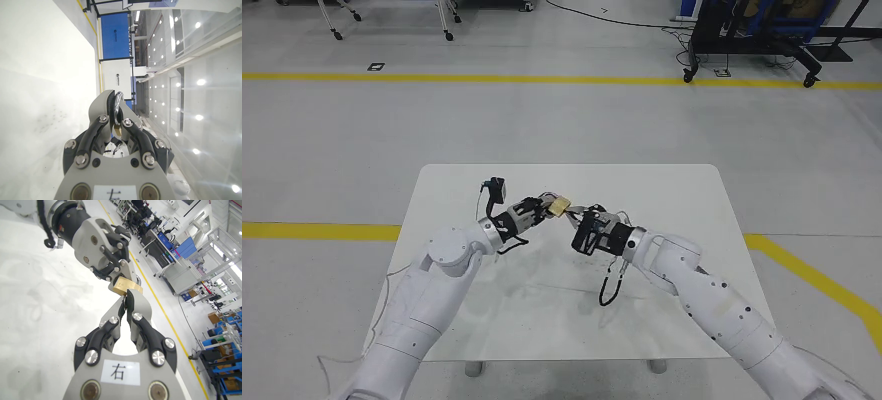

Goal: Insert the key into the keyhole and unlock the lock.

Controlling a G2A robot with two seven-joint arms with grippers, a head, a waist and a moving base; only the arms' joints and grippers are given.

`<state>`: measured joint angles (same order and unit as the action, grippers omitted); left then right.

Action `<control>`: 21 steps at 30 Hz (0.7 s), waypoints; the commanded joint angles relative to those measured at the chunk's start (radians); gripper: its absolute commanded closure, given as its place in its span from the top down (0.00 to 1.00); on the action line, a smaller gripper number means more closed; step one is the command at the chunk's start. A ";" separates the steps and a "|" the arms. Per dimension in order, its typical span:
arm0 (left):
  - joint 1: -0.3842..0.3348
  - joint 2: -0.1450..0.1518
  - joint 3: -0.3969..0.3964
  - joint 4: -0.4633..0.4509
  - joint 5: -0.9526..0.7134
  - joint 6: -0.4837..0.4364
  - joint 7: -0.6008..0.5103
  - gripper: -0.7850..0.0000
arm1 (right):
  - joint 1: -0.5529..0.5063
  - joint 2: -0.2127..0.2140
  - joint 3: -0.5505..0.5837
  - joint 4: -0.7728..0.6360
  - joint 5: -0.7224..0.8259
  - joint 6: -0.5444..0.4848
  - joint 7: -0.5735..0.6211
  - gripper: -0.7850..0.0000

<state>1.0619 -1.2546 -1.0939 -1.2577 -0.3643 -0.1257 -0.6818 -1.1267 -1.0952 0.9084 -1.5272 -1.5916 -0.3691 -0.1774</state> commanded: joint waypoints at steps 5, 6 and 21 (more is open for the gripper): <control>0.028 0.005 -0.018 -0.031 0.028 -0.065 0.012 0.00 | -0.028 0.010 0.058 0.031 0.102 -0.110 -0.141 0.00; 0.031 0.006 -0.020 -0.034 0.032 -0.068 0.013 0.00 | -0.028 0.011 0.063 0.040 0.113 -0.129 -0.151 0.00; 0.055 0.008 -0.037 -0.065 0.043 -0.093 0.021 0.00 | 0.004 0.005 0.075 0.099 0.138 -0.230 -0.145 0.43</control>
<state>1.1146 -1.2469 -1.1280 -1.3208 -0.3177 -0.2164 -0.6611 -1.1235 -1.0898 0.9820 -1.4299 -1.4527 -0.5983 -0.3248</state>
